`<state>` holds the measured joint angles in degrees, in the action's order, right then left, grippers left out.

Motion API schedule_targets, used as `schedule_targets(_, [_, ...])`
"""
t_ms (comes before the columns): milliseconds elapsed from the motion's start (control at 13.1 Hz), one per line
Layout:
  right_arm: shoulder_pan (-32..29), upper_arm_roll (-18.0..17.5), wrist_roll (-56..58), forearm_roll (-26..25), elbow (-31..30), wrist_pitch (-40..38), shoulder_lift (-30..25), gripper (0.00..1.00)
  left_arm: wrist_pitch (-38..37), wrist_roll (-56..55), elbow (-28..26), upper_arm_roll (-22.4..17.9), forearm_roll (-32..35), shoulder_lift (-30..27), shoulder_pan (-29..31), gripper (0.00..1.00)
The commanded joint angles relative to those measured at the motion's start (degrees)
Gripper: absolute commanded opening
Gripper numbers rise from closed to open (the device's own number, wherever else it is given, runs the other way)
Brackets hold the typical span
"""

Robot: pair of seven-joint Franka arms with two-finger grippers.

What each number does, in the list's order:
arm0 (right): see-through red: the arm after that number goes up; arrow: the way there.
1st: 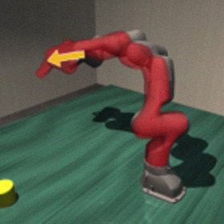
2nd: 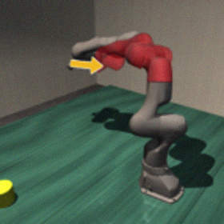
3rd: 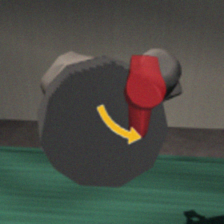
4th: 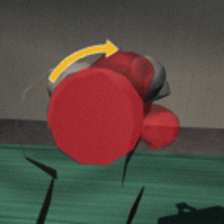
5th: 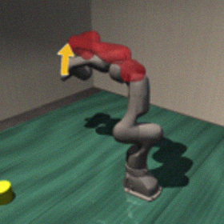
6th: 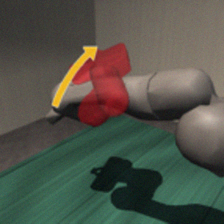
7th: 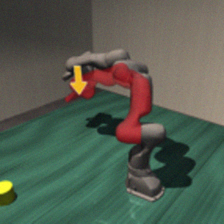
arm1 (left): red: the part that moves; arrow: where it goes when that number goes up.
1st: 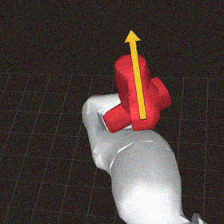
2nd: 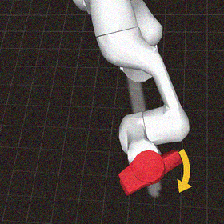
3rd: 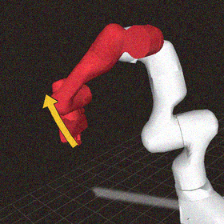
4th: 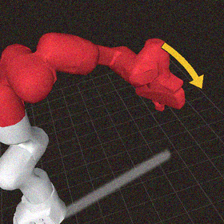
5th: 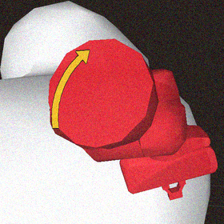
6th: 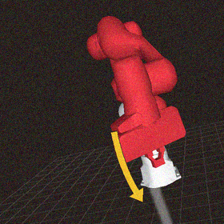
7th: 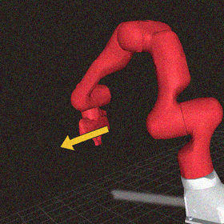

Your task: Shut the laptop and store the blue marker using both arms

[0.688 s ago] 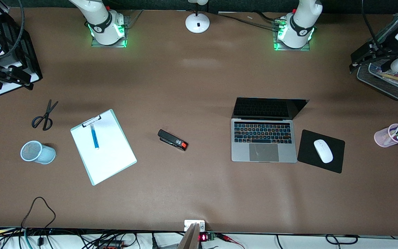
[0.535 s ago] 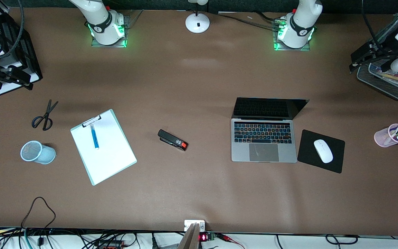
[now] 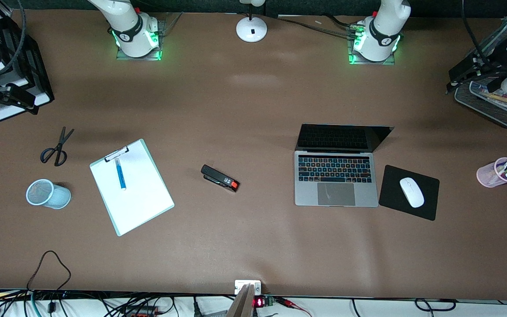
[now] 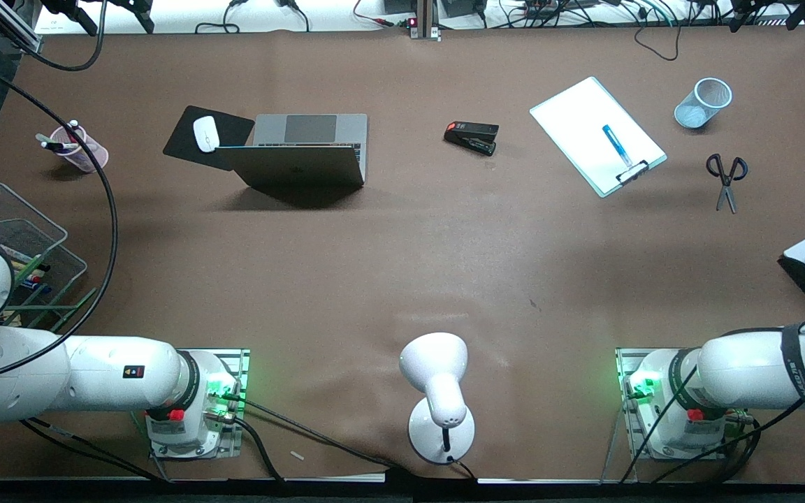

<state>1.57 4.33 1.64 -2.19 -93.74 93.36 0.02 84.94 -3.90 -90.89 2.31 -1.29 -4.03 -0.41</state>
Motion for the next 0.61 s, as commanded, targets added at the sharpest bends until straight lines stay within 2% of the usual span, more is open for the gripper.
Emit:
schedule_targets(0, [-0.3, -0.3, 0.4, 0.3, 0.0, -0.6, -0.6, 1.0, -0.7, -0.7, 1.0, 0.4, -0.3, 1.1, -0.1, 1.0])
schedule_targets(382, [-0.3, -0.3, 0.0, 0.6, 0.0, -0.6, -0.2, 1.0, -0.7, -1.6, -0.9, 0.5, -0.4, 1.7, -0.8, 1.0])
schedule_targets(535, [-0.1, -0.6, 0.2, 1.1, 0.1, -0.5, -0.2, 1.0, -0.5, -3.5, -1.9, 2.3, -0.4, 1.7, -0.7, 1.0])
